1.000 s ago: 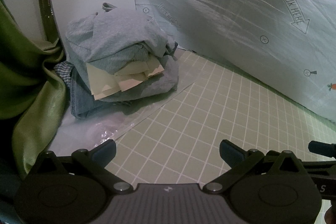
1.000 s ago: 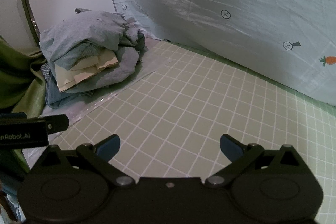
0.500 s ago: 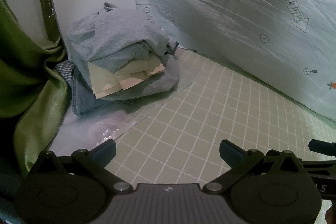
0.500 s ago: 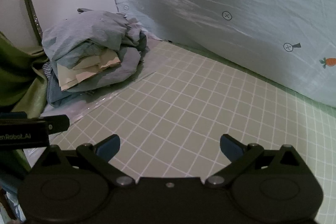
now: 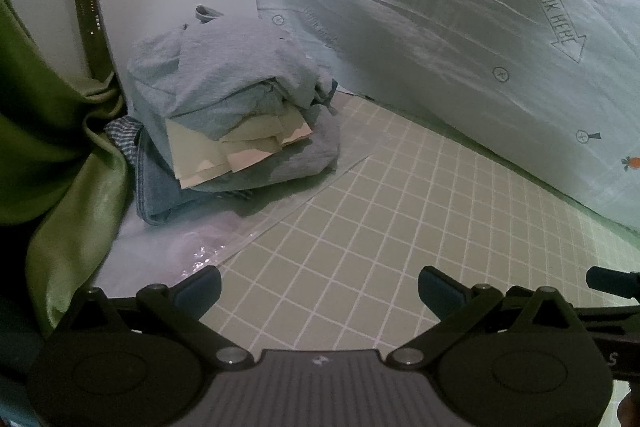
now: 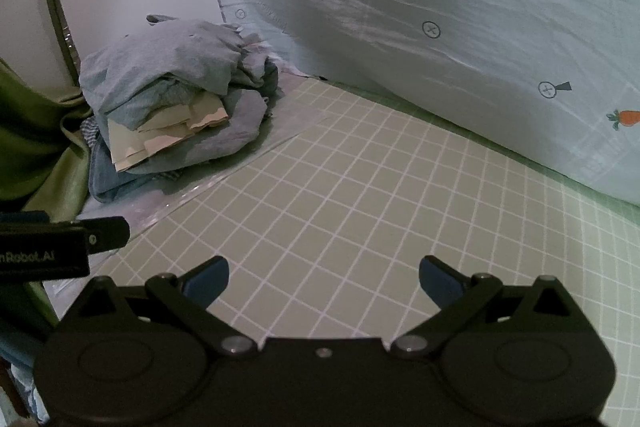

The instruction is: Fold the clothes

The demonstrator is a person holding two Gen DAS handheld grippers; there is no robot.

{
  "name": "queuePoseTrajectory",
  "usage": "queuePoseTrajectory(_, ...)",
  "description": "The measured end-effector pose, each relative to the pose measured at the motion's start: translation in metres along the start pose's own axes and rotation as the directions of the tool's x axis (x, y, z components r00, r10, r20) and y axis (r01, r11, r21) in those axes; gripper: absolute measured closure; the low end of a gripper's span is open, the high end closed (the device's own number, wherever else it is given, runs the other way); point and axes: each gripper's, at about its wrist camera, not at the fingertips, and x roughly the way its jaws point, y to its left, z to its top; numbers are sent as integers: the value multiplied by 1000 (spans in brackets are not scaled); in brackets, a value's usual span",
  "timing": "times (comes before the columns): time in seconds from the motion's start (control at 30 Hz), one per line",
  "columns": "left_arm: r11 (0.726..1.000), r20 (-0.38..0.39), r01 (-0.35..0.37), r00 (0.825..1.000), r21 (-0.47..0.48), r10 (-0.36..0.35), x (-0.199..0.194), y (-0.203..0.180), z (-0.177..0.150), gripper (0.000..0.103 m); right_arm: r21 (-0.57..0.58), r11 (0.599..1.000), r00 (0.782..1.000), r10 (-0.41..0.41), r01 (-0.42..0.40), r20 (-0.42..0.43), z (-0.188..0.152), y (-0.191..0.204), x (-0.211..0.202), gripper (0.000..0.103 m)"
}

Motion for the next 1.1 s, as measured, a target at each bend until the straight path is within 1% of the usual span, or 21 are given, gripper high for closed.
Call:
queuePoseTrajectory(0.37,1000,-13,-4,1000,0,4,4,-4,1,0,2,1000,1000,2,-1,-12,2,-1,2,0)
queuePoseTrajectory(0.6,1000,-49,-10,999,-4,10,12,-3,-4,0,3,1000,999,6,-5,-36,-1,1,8,1)
queuePoseTrajectory(0.73,1000,-75,-20,997,-20,18,21,0,0,0,-8,1000,999,5,-5,-54,1,4,17,1)
queuePoseTrajectory(0.83,999,-84,-25,996,-32,22,30,2,10,0,-18,1000,998,9,-10,-60,8,5,25,1)
queuePoseTrajectory(0.97,999,-67,-16,998,-48,12,44,6,31,0,-38,999,999,15,-17,-53,28,6,43,1)
queuePoseTrajectory(1.1,996,-31,-29,999,-79,27,64,15,67,0,-62,998,999,27,-28,-24,58,11,68,1)
